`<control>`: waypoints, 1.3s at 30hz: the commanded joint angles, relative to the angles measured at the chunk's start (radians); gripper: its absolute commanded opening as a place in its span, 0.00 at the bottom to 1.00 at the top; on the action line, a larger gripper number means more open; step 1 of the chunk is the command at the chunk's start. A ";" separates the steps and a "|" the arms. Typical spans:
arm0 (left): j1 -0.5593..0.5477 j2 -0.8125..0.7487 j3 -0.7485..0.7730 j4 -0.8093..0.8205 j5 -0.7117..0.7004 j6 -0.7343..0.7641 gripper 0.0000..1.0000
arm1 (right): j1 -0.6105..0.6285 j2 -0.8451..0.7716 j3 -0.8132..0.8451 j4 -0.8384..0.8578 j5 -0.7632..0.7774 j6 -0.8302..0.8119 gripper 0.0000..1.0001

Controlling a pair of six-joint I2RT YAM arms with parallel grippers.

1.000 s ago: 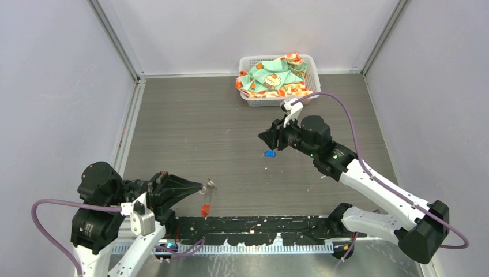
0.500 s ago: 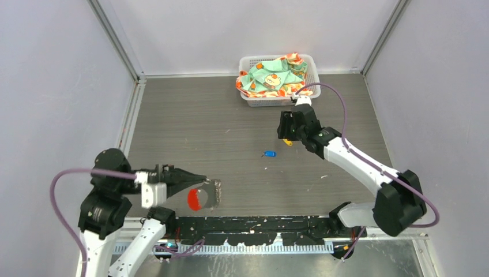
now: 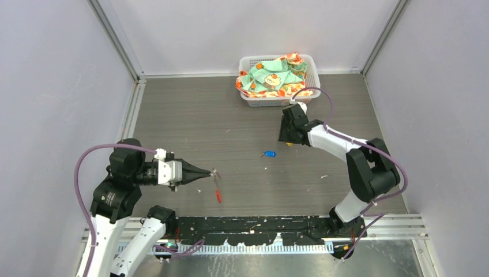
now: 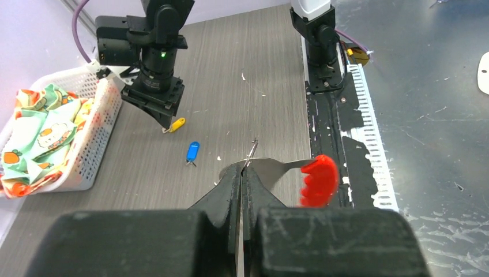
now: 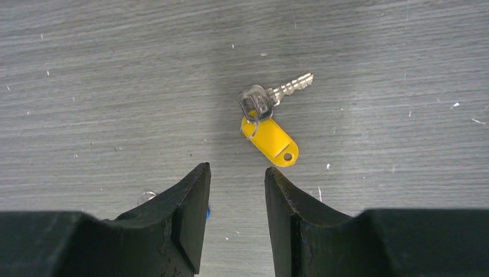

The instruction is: Put the keys on the keyring

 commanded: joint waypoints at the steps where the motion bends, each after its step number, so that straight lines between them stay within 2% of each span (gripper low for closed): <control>1: 0.005 -0.016 -0.001 -0.006 -0.007 0.028 0.00 | -0.006 0.062 0.108 -0.023 0.021 0.070 0.45; 11: 0.005 -0.029 0.007 -0.038 -0.028 0.065 0.00 | -0.035 0.170 0.133 -0.004 0.069 0.170 0.42; 21: 0.005 -0.043 0.022 -0.060 -0.032 0.093 0.00 | -0.049 0.176 0.104 0.030 0.098 0.236 0.39; 29: 0.005 -0.046 0.036 -0.072 -0.043 0.111 0.00 | -0.053 0.200 0.121 0.026 0.091 0.242 0.31; 39: 0.005 -0.043 0.046 -0.085 -0.054 0.128 0.00 | -0.059 0.187 0.114 0.051 0.085 0.245 0.10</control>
